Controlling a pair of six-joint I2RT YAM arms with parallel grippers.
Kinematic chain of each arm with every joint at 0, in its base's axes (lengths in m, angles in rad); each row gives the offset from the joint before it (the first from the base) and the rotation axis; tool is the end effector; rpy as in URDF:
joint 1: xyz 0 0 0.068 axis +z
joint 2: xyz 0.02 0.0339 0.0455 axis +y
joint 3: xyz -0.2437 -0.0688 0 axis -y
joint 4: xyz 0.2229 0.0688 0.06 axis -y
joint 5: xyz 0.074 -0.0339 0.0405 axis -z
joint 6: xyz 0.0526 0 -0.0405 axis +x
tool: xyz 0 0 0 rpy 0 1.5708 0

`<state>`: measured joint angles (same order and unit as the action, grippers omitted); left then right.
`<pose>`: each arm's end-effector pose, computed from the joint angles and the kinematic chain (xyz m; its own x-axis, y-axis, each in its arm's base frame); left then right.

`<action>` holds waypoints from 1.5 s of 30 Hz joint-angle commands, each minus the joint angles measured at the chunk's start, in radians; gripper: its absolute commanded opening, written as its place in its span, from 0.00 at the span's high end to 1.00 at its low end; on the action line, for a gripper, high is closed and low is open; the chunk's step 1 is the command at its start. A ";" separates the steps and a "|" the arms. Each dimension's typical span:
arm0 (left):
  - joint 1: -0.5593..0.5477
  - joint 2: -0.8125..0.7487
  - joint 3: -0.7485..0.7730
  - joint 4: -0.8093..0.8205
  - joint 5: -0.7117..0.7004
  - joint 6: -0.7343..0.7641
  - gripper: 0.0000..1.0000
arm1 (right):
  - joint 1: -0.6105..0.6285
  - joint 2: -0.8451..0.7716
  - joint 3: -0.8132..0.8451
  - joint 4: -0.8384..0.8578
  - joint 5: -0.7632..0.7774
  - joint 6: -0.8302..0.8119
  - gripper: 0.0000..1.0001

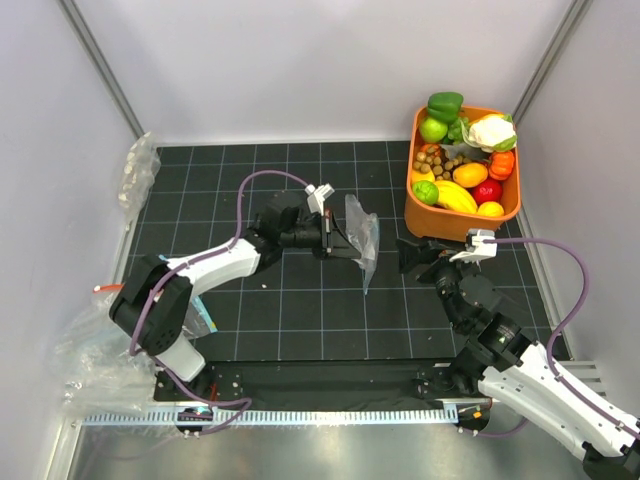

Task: Place the food in the zip-top bag and seal the zipper
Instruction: Pick up the zipper food storage bag at the center of the board, then place the zipper food storage bag at the center of the board.

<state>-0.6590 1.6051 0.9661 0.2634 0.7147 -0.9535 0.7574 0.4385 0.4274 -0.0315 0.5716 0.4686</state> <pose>0.2547 -0.2409 0.2306 -0.9381 -0.0525 -0.3424 0.3102 0.3127 -0.8978 0.1220 0.0762 0.2695 -0.1112 0.4176 -0.9018 -0.1512 0.8898 0.4307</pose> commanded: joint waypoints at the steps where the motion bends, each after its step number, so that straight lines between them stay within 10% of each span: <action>1: 0.004 -0.007 0.002 0.083 0.057 -0.001 1.00 | 0.000 0.002 0.019 0.038 0.028 -0.013 0.01; 22: 0.119 0.040 0.115 -0.476 -0.289 0.229 0.86 | 0.000 0.039 0.024 0.038 0.014 0.001 0.00; 28: 0.119 0.055 0.193 -0.660 -0.546 0.338 0.66 | 0.000 0.040 0.027 0.038 0.016 0.001 0.00; 34: 0.096 0.024 0.223 -0.739 -0.783 0.360 0.17 | 0.002 0.039 0.025 0.038 0.008 0.004 0.00; 45: -0.128 -0.031 0.223 -0.653 -1.064 0.461 0.15 | -0.001 0.207 0.054 0.048 -0.034 0.073 0.11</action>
<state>-0.7708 1.5688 1.1622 -0.4347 -0.2516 -0.5373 0.7574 0.5945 0.4358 -0.0307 0.5613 0.4927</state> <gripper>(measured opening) 0.858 0.919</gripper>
